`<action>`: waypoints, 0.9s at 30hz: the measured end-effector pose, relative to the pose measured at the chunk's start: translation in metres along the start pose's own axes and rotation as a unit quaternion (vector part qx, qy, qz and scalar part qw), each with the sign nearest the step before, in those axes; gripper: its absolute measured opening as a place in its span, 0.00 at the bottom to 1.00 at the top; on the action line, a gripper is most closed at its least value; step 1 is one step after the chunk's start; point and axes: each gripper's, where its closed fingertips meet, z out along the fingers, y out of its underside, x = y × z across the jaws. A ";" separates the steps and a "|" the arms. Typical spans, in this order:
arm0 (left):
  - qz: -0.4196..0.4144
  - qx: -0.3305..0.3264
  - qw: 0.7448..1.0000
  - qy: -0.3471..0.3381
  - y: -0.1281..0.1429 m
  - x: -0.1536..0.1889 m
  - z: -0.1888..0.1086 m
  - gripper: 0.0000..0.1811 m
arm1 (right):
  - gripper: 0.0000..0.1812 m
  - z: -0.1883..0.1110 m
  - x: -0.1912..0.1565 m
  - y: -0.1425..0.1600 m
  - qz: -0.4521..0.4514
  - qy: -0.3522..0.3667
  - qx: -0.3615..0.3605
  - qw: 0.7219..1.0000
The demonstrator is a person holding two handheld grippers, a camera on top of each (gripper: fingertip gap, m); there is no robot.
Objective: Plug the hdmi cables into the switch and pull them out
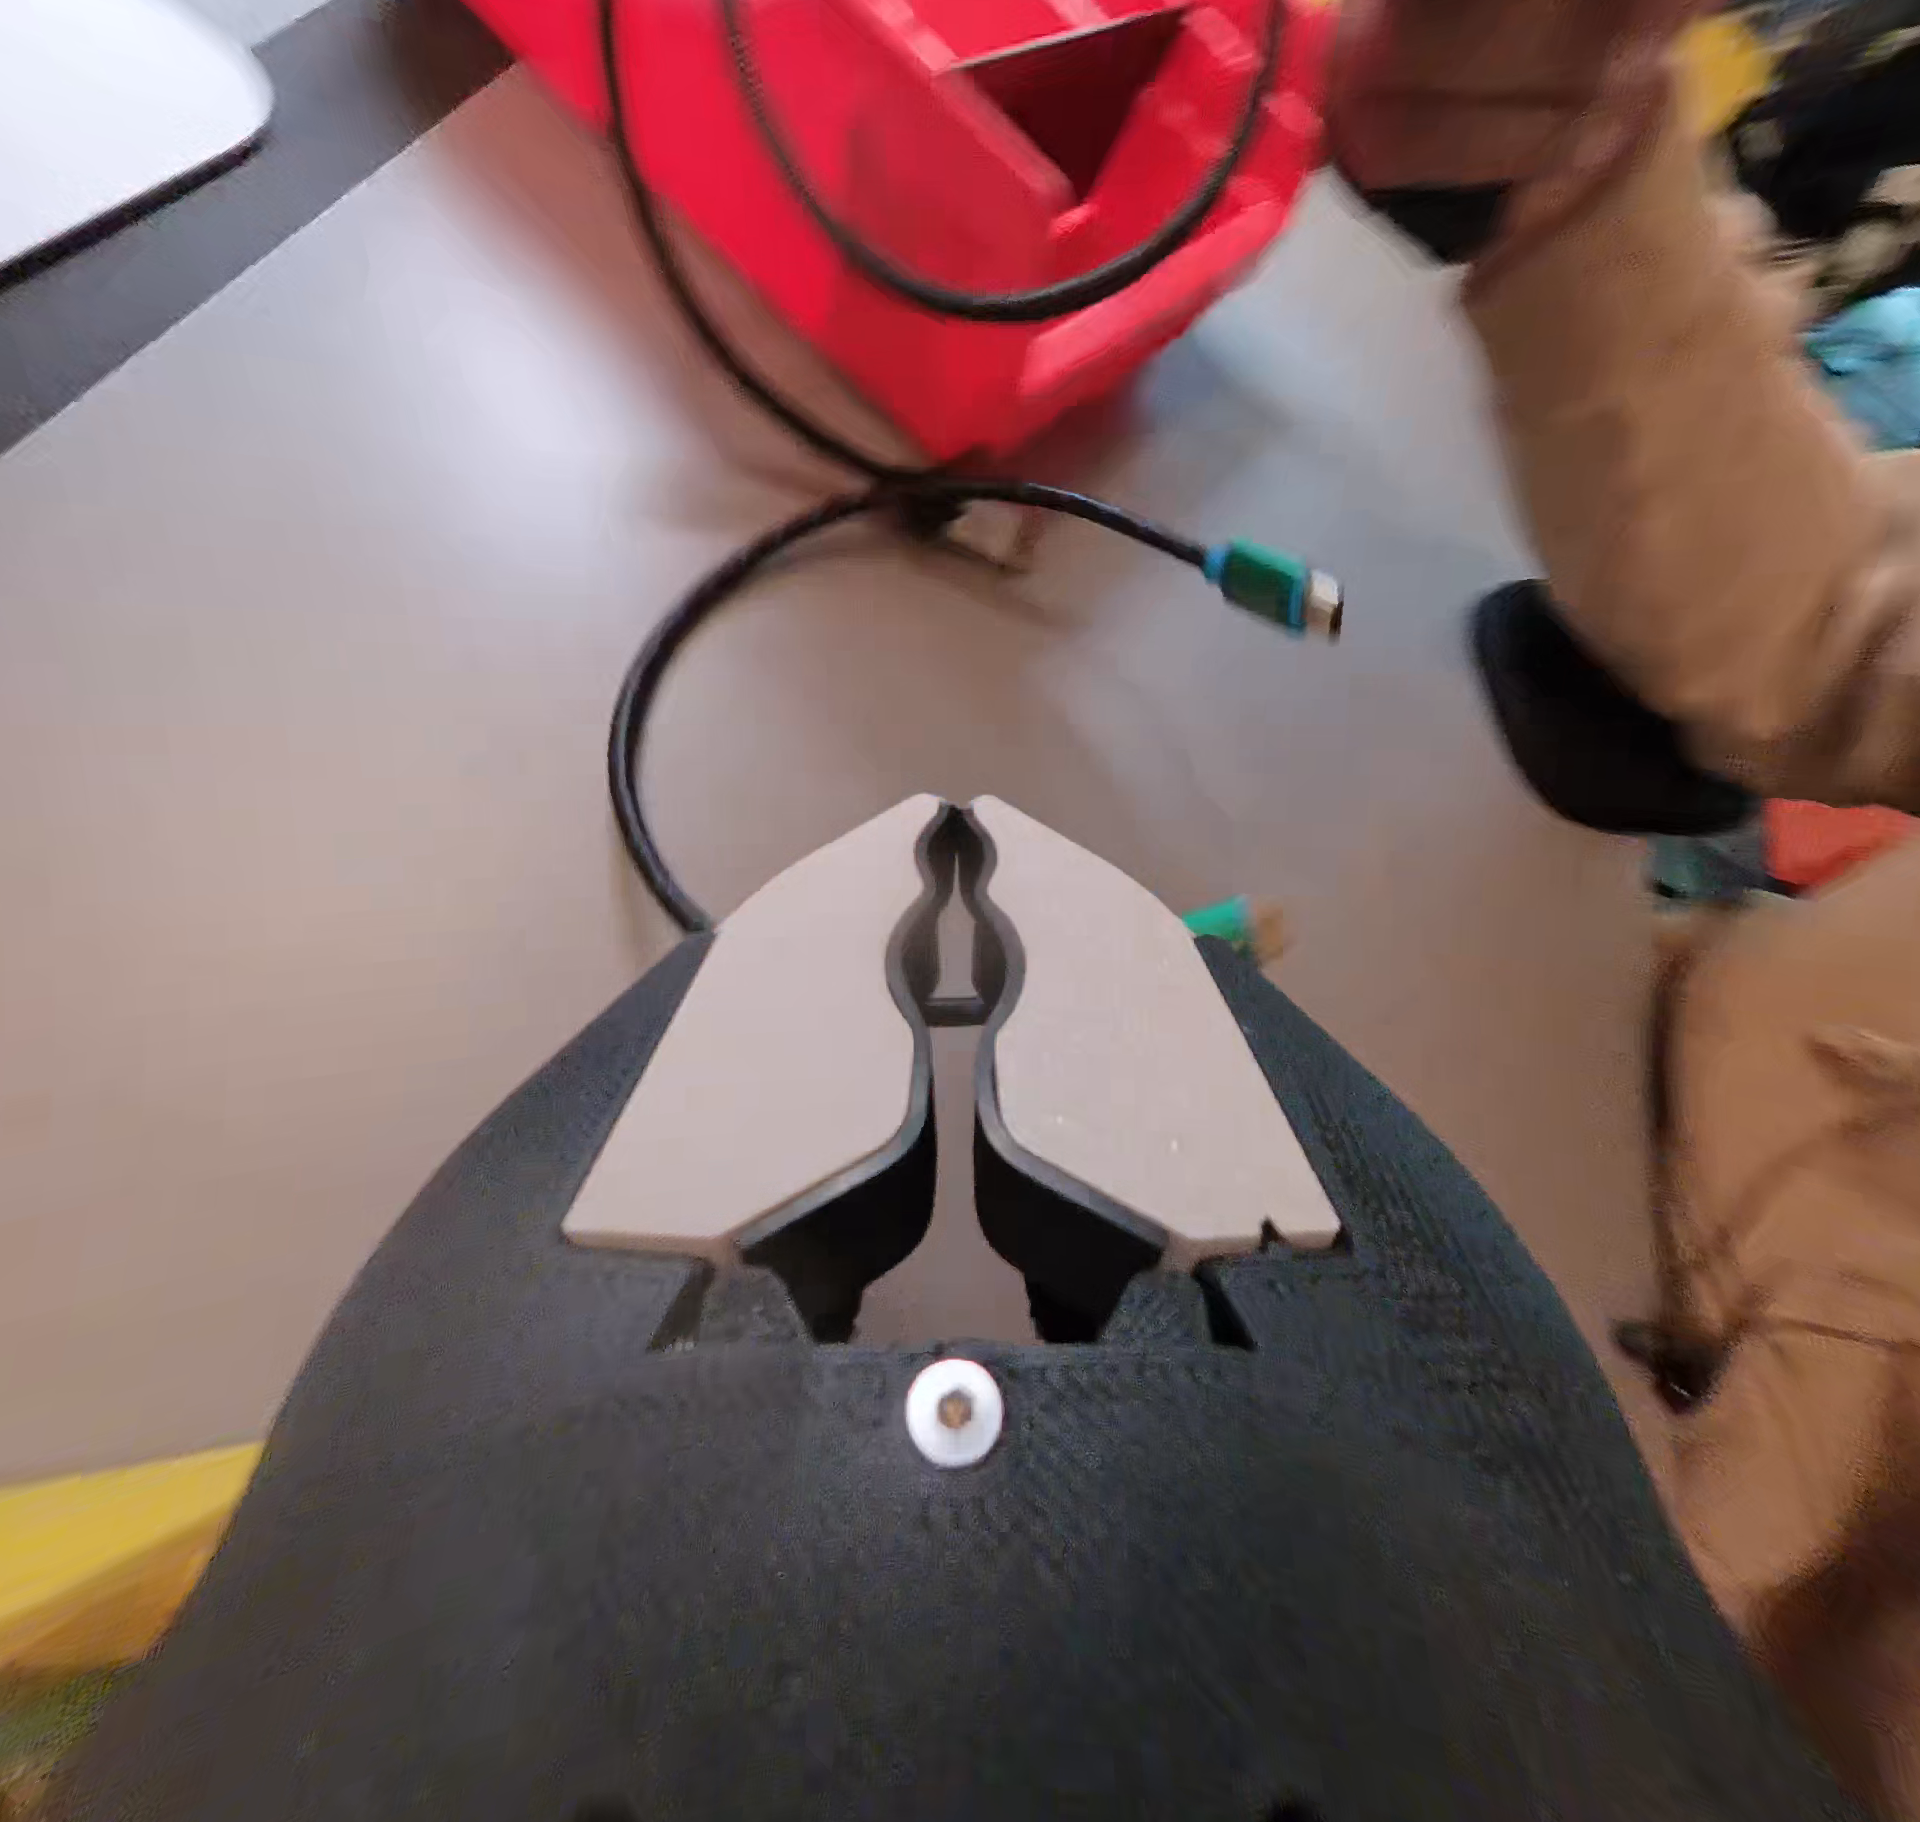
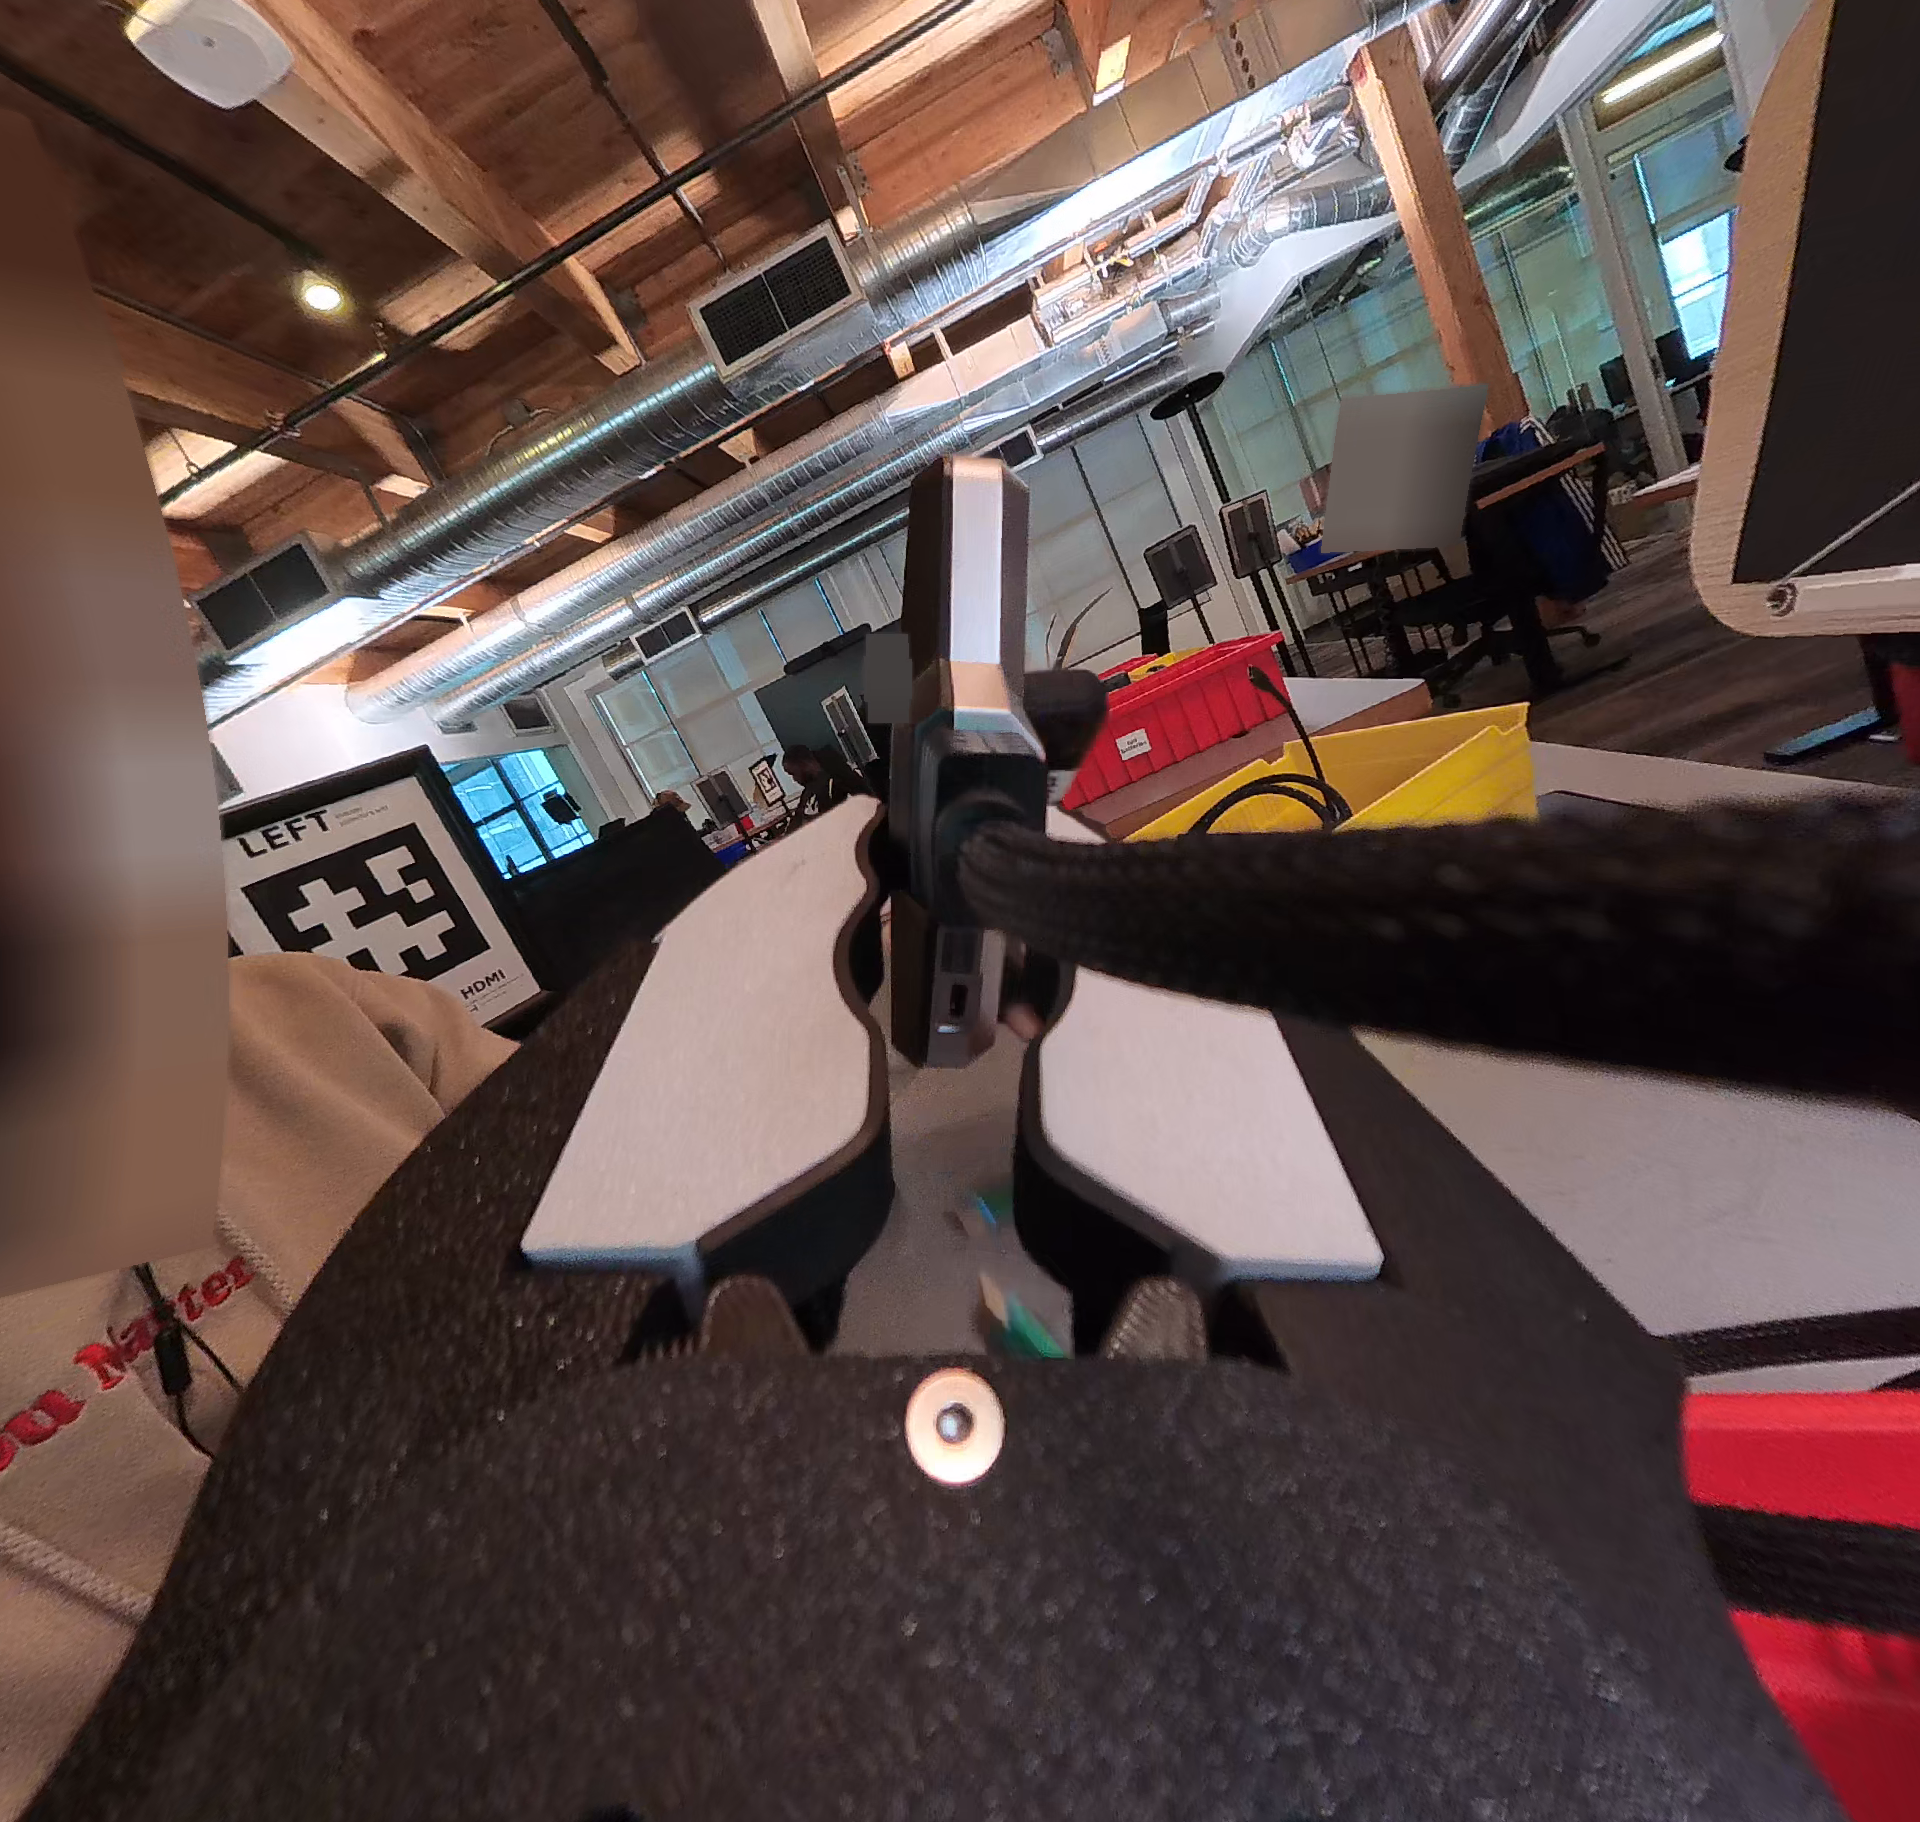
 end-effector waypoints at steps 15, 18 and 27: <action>0.178 -0.086 0.979 -0.041 0.021 0.001 0.017 0.09 | 0.12 -0.009 0.004 -0.006 0.004 0.005 0.011 1.000; 0.256 -0.203 0.945 -0.034 0.055 0.000 0.019 0.16 | 0.12 -0.010 0.007 -0.005 0.006 0.008 0.008 1.000; 0.456 -0.339 0.820 -0.071 0.090 -0.024 0.026 0.20 | 0.12 -0.014 0.014 -0.002 0.003 0.021 -0.001 1.000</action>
